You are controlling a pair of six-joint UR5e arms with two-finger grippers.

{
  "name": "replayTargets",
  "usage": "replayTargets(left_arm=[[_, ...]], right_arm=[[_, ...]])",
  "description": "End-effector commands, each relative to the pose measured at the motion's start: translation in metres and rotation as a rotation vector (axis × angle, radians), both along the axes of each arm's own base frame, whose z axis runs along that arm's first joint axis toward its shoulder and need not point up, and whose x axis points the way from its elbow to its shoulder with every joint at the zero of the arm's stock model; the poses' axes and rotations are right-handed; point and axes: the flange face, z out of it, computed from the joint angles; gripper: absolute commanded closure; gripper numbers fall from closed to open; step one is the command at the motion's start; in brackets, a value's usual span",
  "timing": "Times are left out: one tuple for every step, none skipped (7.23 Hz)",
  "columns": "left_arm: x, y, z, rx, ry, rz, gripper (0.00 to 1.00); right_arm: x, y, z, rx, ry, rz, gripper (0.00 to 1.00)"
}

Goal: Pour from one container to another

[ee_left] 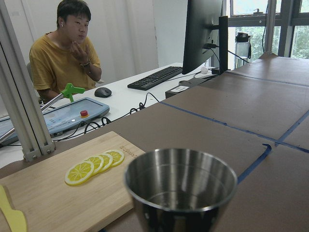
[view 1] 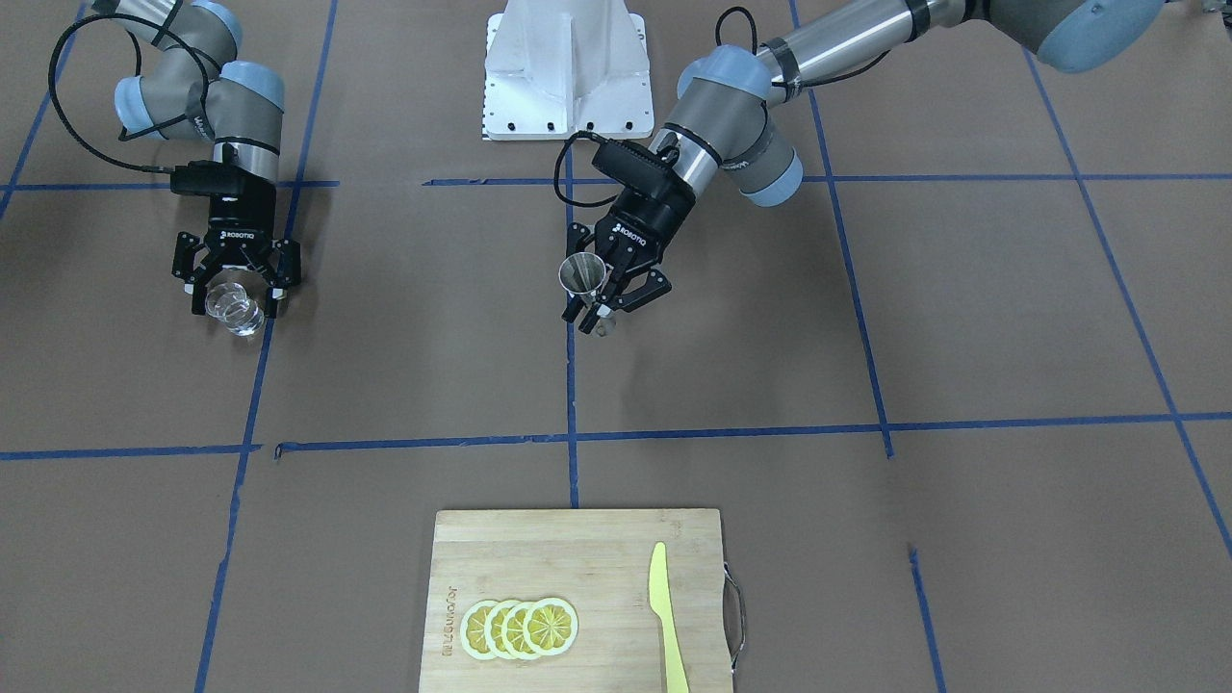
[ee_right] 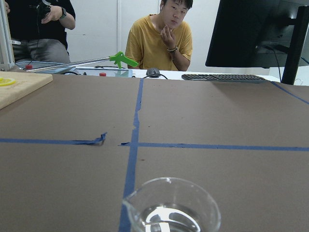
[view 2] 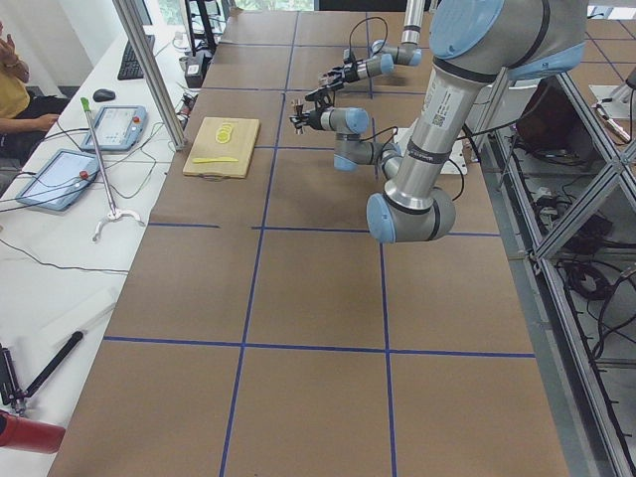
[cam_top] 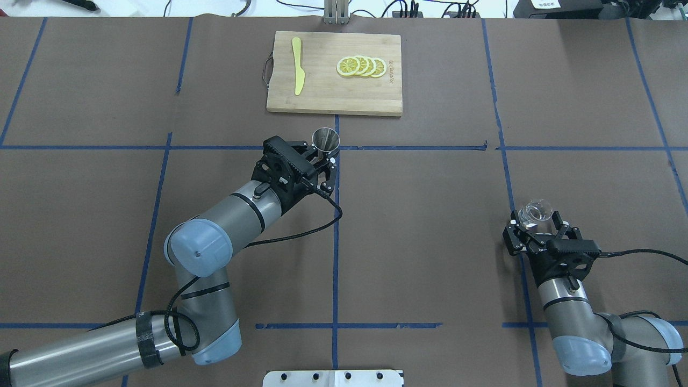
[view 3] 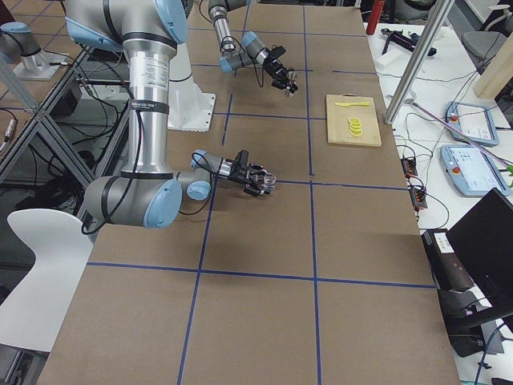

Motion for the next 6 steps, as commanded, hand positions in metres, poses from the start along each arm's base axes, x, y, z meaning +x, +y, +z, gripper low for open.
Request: replayTargets(left_arm=[[-0.0001,0.0001,-0.0002,0.0,0.0,0.0,1.0],[-0.0001,0.0001,-0.0002,0.0,0.0,0.0,1.0],[0.0005,0.0009,-0.0002,0.0,0.0,0.002,1.0],[-0.0001,0.0001,-0.0002,0.001,-0.001,0.0,1.0],[-0.0001,0.0001,-0.0002,0.001,-0.001,0.0,1.0],[-0.0005,0.0002,-0.0009,0.003,0.0,0.0,1.0]], right_arm=[[-0.0031,-0.0032,-0.0009,-0.006,-0.002,0.0,0.08],[-0.0044,-0.0033,-0.0022,-0.006,-0.004,-0.002,0.1],[-0.0037,-0.0045,-0.002,-0.008,-0.004,-0.001,0.13],[-0.0009,-0.0086,-0.0006,-0.017,-0.004,0.001,0.19],[0.001,-0.0111,-0.0011,-0.017,-0.009,0.006,0.32],[0.002,-0.0116,0.0004,-0.016,-0.024,0.006,0.44]])
